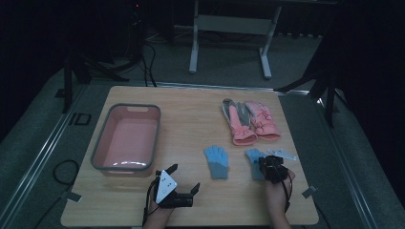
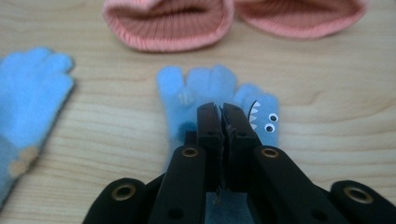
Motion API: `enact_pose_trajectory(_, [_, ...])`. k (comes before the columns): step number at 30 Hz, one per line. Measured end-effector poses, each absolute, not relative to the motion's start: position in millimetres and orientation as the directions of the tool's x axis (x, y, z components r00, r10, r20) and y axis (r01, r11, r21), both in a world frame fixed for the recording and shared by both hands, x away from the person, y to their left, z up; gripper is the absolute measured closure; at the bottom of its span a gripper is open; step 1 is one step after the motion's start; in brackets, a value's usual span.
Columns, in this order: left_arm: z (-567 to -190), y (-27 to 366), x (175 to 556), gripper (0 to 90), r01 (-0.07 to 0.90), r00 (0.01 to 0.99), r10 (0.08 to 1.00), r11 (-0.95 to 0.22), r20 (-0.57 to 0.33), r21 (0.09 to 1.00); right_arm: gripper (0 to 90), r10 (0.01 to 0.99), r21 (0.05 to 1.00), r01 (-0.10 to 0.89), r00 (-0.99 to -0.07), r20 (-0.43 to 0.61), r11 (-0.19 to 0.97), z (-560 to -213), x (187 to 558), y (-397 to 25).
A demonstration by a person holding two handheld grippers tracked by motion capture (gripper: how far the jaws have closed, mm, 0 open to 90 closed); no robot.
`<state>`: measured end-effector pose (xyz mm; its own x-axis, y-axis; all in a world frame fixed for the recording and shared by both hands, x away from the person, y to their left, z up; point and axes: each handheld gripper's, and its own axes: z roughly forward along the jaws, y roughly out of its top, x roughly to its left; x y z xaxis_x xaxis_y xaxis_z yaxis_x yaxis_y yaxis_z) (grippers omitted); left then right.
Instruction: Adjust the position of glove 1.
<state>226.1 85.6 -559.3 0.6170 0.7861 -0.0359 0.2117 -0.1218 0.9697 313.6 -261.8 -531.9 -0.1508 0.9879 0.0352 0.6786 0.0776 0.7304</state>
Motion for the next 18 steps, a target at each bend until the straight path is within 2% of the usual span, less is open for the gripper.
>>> enact_pose_trajectory(8, [-559,86,226,0.5,0.210,0.620,0.784,-0.124,-0.034,0.970,84.6,0.987,0.719,0.690,-0.158,0.028,0.090,-550,315,-259])
enact_pose_trajectory(12, [-559,86,226,0.5,0.211,0.622,0.783,-0.127,-0.033,0.969,80.3,0.984,0.721,0.686,-0.177,0.038,0.095,-546,314,-260])
enact_pose_trajectory(16, [-559,85,226,0.5,0.211,0.623,0.782,-0.128,-0.032,0.969,73.0,0.971,0.731,0.669,-0.235,0.037,0.134,-535,312,-265])
enact_pose_trajectory(18, [-559,85,226,0.5,0.210,0.622,0.782,-0.127,-0.032,0.969,72.3,0.967,0.731,0.667,-0.250,0.039,0.143,-532,312,-267])
